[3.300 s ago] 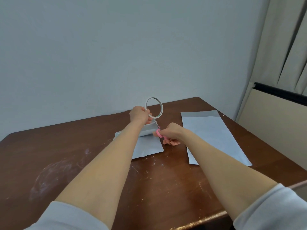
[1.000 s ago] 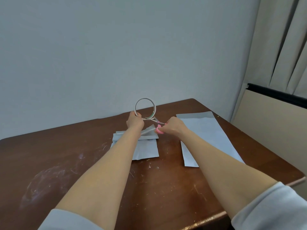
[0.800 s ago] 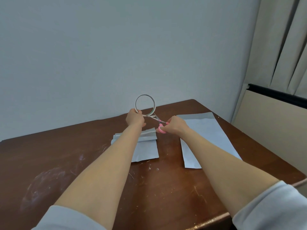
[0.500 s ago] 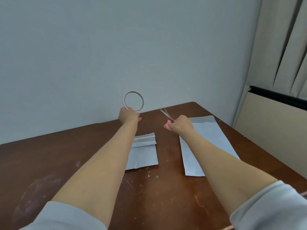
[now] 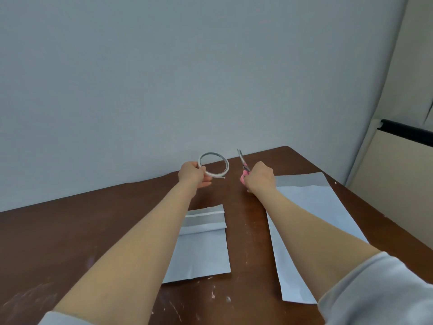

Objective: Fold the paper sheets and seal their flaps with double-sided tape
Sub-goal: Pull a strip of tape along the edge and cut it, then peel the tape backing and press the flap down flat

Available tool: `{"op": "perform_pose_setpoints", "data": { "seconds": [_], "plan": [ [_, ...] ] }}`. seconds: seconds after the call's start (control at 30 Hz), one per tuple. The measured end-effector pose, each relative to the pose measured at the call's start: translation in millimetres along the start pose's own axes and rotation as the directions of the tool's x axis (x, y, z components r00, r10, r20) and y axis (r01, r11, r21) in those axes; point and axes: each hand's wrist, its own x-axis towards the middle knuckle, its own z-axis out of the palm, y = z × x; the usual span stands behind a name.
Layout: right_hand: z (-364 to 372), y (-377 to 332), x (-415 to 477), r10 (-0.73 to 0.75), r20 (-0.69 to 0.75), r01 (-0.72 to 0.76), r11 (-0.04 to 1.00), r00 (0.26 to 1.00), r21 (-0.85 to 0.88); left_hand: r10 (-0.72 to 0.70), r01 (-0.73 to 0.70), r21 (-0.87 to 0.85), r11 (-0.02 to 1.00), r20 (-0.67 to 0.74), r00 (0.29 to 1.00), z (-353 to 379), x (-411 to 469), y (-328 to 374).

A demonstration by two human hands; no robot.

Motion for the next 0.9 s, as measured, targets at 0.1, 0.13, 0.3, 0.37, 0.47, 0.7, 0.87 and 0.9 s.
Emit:
{"op": "perform_pose_setpoints", "data": {
  "seconds": [0.1, 0.13, 0.3, 0.37, 0.47, 0.7, 0.87, 0.9],
  "plan": [
    [7, -3, 14, -0.033, -0.003, 0.032, 0.992, 0.999, -0.124, -0.052, 0.051, 0.015, 0.999, 0.009, 0.999, 5, 14, -6],
    [10, -4, 18, -0.037, -0.003, 0.036, 0.987, 0.999, -0.156, -0.074, 0.073, 0.015, 0.997, 0.011, 0.997, 7, 18, -9],
    [21, -7, 34, -0.029, 0.035, 0.033, 0.991, 0.999, -0.126, -0.13, 0.131, 0.059, 0.99, -0.014, 0.991, 6, 33, -15],
    [21, -10, 35, -0.029, 0.073, 0.037, 0.993, 0.997, -0.112, -0.135, 0.136, 0.076, 0.988, -0.02, 0.991, 4, 34, -15],
    [22, -9, 36, -0.001, 0.121, 0.009, 0.998, 0.993, -0.066, -0.133, 0.136, 0.116, 0.984, -0.032, 0.991, 1, 32, -16],
    [11, -11, 13, -0.063, 0.1, 0.073, 0.992, 0.993, -0.104, 0.054, -0.017, 0.373, 0.928, -0.088, 0.995, -25, 14, -14],
    [1, -14, -33, -0.126, 0.14, 0.143, 0.983, 0.982, -0.115, 0.298, -0.239, 0.671, 0.702, 0.027, 0.954, -64, -24, -17],
    [-2, -15, -42, -0.13, 0.153, 0.149, 0.982, 0.98, -0.116, 0.329, -0.269, 0.701, 0.66, 0.052, 0.943, -72, -34, -18]
  ]
}}
